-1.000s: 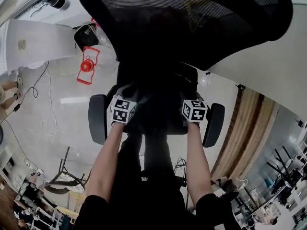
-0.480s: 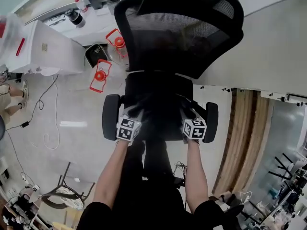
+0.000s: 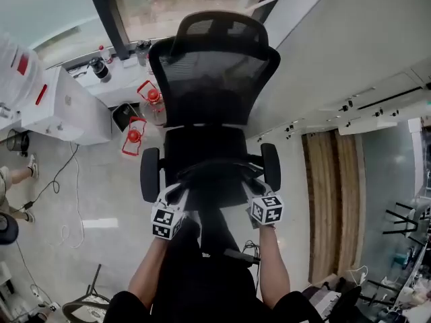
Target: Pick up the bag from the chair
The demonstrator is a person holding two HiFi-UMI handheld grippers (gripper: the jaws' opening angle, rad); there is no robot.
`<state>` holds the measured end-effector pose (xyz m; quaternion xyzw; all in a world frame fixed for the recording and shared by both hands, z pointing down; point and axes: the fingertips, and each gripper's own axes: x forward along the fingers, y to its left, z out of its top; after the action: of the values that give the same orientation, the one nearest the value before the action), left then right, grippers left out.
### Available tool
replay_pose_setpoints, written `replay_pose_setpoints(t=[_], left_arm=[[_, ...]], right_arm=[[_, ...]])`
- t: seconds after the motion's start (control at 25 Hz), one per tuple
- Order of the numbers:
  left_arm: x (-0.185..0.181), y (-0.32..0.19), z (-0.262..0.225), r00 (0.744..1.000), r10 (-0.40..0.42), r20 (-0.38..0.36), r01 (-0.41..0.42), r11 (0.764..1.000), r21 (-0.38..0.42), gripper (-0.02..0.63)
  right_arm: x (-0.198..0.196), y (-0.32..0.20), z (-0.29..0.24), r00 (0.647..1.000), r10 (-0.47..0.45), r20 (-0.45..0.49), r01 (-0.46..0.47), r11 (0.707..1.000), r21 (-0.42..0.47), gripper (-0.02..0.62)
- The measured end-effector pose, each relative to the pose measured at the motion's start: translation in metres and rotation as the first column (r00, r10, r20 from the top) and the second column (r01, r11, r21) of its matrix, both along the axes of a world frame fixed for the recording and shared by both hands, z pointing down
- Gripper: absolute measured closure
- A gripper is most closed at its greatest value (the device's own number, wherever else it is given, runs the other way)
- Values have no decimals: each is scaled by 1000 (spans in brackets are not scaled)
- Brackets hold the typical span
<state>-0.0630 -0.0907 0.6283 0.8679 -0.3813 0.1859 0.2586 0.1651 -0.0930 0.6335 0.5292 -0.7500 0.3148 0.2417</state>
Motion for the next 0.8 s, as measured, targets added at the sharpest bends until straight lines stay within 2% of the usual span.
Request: replay_pose_setpoints(t=[0.4, 0.8], left_arm=[[10, 65, -94, 1000, 7, -22, -4, 992, 127, 543], [37, 101, -159, 998, -59, -4, 58, 967, 247, 543]], right_arm=[[10, 58, -88, 999, -42, 22, 38, 987, 153, 489], [34, 85, -153, 992, -124, 24, 113, 951, 286, 491]])
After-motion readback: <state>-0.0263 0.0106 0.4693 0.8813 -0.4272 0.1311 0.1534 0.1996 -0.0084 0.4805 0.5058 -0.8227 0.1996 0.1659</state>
